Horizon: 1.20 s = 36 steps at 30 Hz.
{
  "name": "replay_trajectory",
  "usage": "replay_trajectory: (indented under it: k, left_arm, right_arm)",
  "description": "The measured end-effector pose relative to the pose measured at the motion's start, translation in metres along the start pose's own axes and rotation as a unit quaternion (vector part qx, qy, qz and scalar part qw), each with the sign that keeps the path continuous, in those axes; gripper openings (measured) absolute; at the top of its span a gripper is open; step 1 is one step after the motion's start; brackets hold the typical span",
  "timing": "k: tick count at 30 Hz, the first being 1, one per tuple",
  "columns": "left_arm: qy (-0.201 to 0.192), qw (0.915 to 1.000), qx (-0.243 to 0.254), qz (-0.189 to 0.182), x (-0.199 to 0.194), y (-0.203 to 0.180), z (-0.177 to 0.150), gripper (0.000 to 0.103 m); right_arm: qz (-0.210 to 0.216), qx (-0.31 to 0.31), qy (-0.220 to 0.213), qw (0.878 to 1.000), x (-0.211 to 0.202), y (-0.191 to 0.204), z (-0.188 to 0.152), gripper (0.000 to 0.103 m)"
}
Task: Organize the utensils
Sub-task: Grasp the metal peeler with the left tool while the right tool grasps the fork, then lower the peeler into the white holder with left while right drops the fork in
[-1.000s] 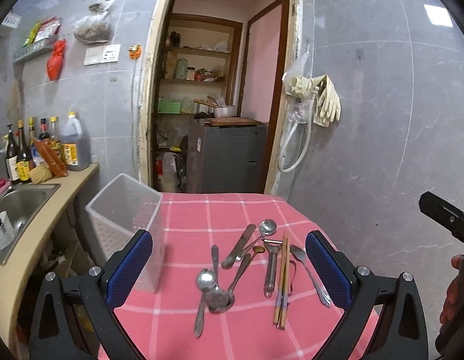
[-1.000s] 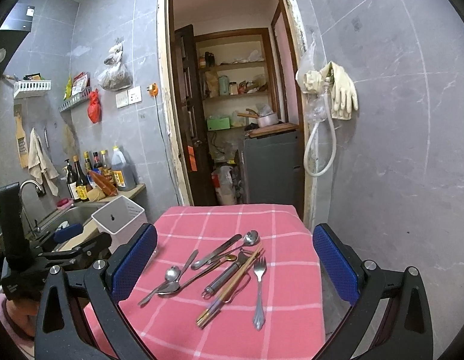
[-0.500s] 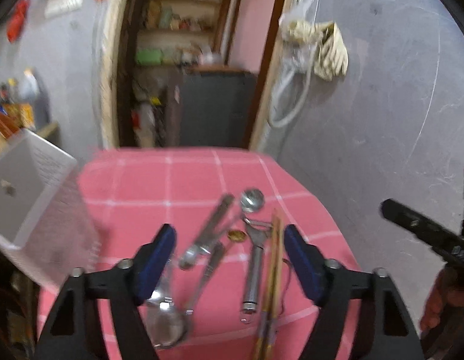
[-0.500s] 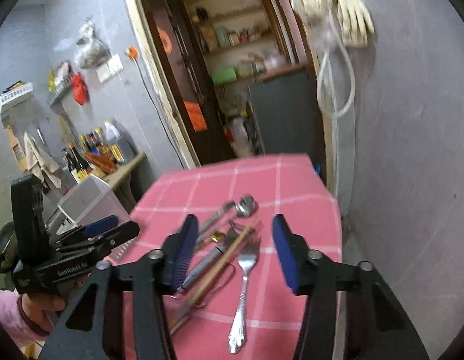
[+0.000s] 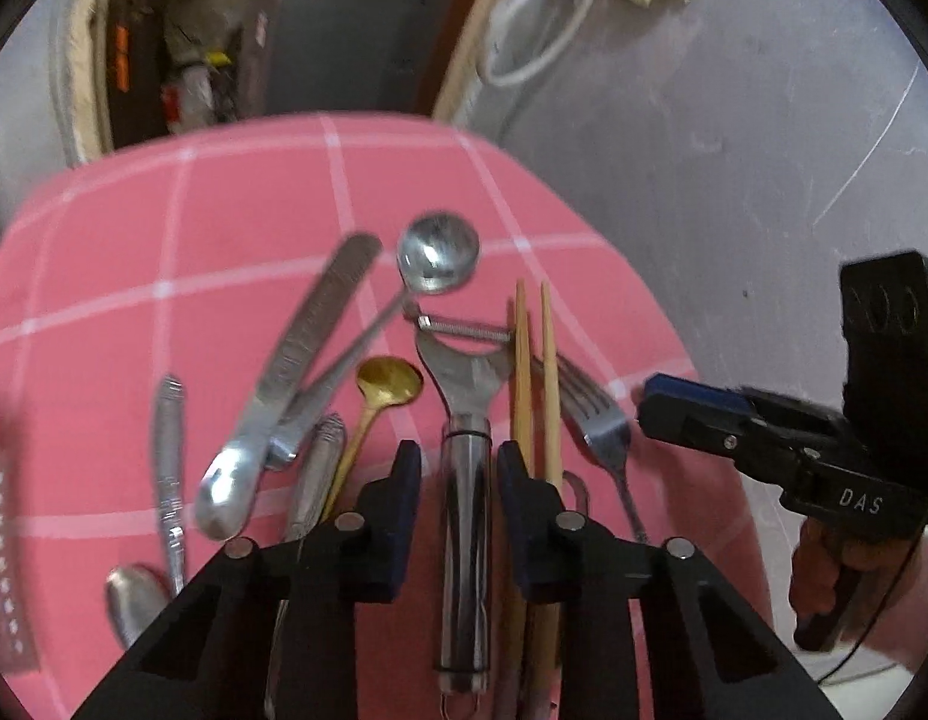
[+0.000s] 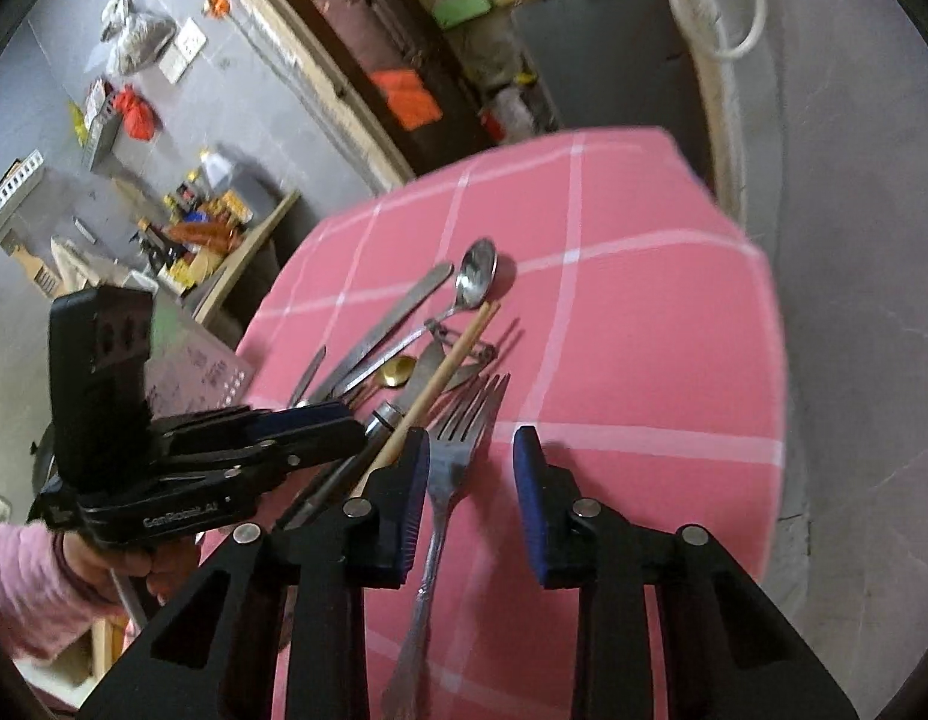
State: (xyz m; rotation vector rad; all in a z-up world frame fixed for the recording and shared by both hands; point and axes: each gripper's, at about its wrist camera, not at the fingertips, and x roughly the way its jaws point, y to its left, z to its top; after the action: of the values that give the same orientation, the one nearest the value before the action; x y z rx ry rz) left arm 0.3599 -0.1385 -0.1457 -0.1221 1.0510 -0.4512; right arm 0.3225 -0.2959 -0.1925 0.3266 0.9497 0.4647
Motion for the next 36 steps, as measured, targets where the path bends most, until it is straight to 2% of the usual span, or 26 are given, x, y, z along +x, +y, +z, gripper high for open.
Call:
replay_trajectory:
  k: [6,11,12,15,16,21,25,26,28,29,31,36]
  left_arm:
    - [0.044,0.9986,0.008,-0.027,0.019,0.003,0.008,0.018]
    - [0.074,0.9952,-0.025,-0.058,0.026,0.012,0.015,0.018]
    - [0.082,0.9939,-0.034,-0.066,0.028,0.015,0.017,0.018]
    - [0.107,0.9891,-0.063,-0.079,0.028,0.021,0.021,0.018]
    - [0.113,0.9881,-0.068,-0.078,0.034,0.022,0.024,0.018]
    - [0.129,0.9884,-0.054,-0.059,0.037,0.018,0.031,0.018]
    - [0.138,0.9868,-0.067,-0.053,0.028,0.015,0.02,0.017]
    - [0.131,0.9877,-0.07,-0.049,0.022,0.014,0.015,0.017]
    - [0.091,0.993,-0.067,-0.037,0.001,0.012,0.006,0.017]
    - [0.058,0.9963,-0.054,-0.033,-0.012,0.009,-0.001,0.017]
    - [0.022,0.999,-0.032,-0.023,-0.026,0.003,-0.01,0.017]
    - [-0.055,0.9981,-0.022,-0.014,-0.065,-0.009,-0.027,0.017]
  right_arm:
    - [0.028,0.014,0.06,0.998,0.027,-0.002,0.008,0.025]
    - [0.049,0.033,0.085,0.995,0.042,-0.003,0.013,0.026]
    - [0.054,0.038,0.089,0.994,0.045,-0.004,0.013,0.025]
    - [0.078,0.061,0.103,0.99,0.051,-0.005,0.012,0.011]
    - [0.088,0.073,0.107,0.988,0.053,-0.004,0.01,0.008]
    - [0.076,0.078,0.103,0.989,0.041,0.006,-0.004,0.004]
    - [0.069,0.101,0.088,0.989,0.022,0.017,-0.026,0.003]
    - [0.065,0.106,0.084,0.989,0.018,0.017,-0.031,0.003]
    - [0.057,0.121,0.074,0.988,0.008,0.021,-0.043,0.003]
    - [0.052,0.13,0.07,0.988,0.004,0.021,-0.048,0.003]
    - [0.044,0.147,0.054,0.987,-0.006,0.022,-0.059,0.003]
    - [0.025,0.16,-0.012,0.987,-0.041,0.035,-0.074,0.003]
